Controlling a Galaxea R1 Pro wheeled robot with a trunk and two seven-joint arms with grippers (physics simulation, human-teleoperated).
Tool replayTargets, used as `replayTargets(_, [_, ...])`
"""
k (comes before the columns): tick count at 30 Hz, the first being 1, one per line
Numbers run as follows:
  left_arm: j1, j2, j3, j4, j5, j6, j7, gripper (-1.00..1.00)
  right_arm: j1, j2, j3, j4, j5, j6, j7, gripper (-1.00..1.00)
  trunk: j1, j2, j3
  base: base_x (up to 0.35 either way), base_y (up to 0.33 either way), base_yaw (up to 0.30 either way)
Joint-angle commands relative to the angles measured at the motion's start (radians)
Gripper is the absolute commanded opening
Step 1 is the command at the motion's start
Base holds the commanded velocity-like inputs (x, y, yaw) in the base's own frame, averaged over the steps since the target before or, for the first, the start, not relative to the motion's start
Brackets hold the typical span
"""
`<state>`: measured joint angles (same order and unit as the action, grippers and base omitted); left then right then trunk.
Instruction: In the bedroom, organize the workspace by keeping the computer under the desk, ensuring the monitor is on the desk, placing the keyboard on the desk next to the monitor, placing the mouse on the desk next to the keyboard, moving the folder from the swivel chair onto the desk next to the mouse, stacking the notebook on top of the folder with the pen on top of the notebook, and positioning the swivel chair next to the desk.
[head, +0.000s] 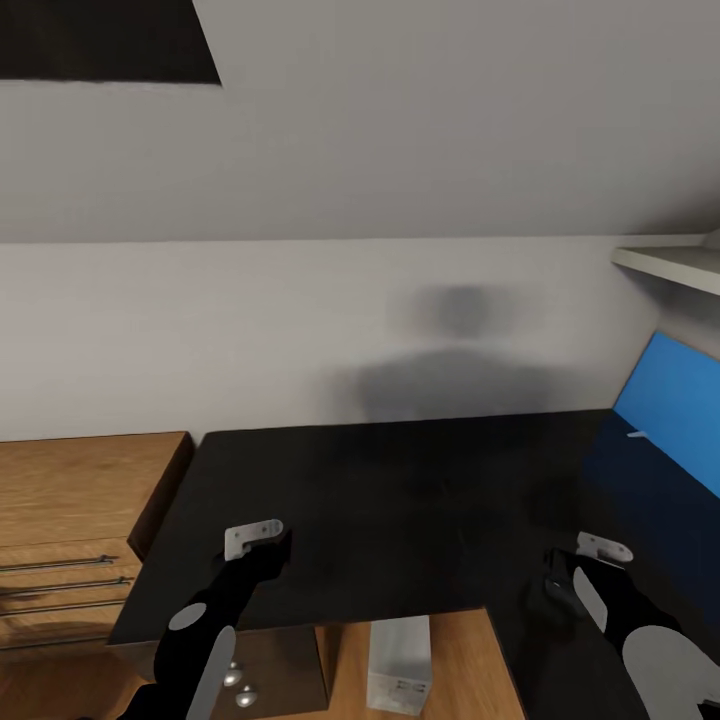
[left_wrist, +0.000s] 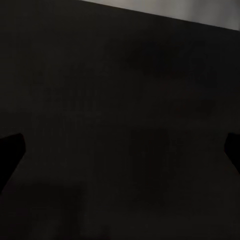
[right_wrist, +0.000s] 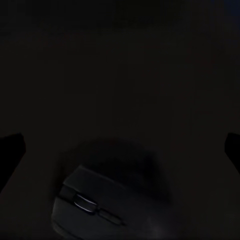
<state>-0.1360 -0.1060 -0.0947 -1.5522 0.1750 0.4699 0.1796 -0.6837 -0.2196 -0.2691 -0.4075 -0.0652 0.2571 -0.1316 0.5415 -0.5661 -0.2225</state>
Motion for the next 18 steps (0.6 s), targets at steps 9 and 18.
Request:
replayTargets(9, [-0.001, 0.000, -0.001, -0.001, 0.011, 0.004, 0.010, 1.00, -0.002, -0.001, 0.000, -0.002, -0.022, 0.017, -0.006, 1.00, 0.020, -0.037, -0.017, 0.000, 0.000, 0.000])
replayTargets(18, [-0.001, 0.000, -0.002, 0.000, 0.011, 0.004, 0.011, 1.00, -0.003, -0.014, 0.001, -0.003, -0.094, 0.092, -0.005, 1.00, 0.020, -0.037, -0.017, 0.000, 0.000, 0.000])
